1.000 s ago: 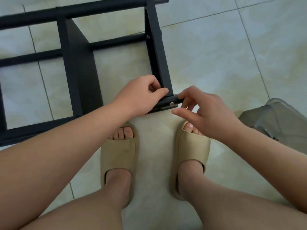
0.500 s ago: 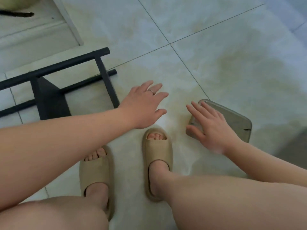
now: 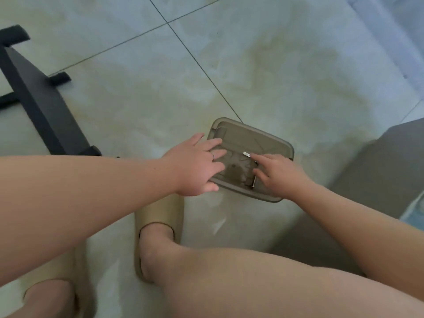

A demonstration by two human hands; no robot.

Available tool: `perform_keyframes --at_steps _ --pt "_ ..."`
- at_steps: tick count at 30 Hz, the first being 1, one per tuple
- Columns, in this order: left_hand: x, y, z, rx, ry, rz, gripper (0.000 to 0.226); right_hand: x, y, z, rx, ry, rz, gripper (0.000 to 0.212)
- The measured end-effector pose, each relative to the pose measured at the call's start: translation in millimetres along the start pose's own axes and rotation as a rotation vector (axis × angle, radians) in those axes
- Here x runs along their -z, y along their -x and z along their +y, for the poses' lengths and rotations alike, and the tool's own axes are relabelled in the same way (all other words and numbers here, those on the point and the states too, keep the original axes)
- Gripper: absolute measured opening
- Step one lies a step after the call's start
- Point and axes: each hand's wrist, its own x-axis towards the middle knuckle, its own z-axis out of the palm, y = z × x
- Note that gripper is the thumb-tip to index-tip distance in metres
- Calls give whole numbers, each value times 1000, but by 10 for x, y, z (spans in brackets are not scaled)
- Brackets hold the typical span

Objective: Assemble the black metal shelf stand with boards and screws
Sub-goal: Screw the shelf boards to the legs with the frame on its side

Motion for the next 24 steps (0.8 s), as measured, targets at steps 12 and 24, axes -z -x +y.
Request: perform_keyframes --at_steps 12,24 --pt "-292 -114 -101 -109 -56 82 35 -315 -418 51 10 612 -125 25" --pt "-315 -98 -131 -107 -50 112 34 -450 -775 -31 -93 518 -37 32"
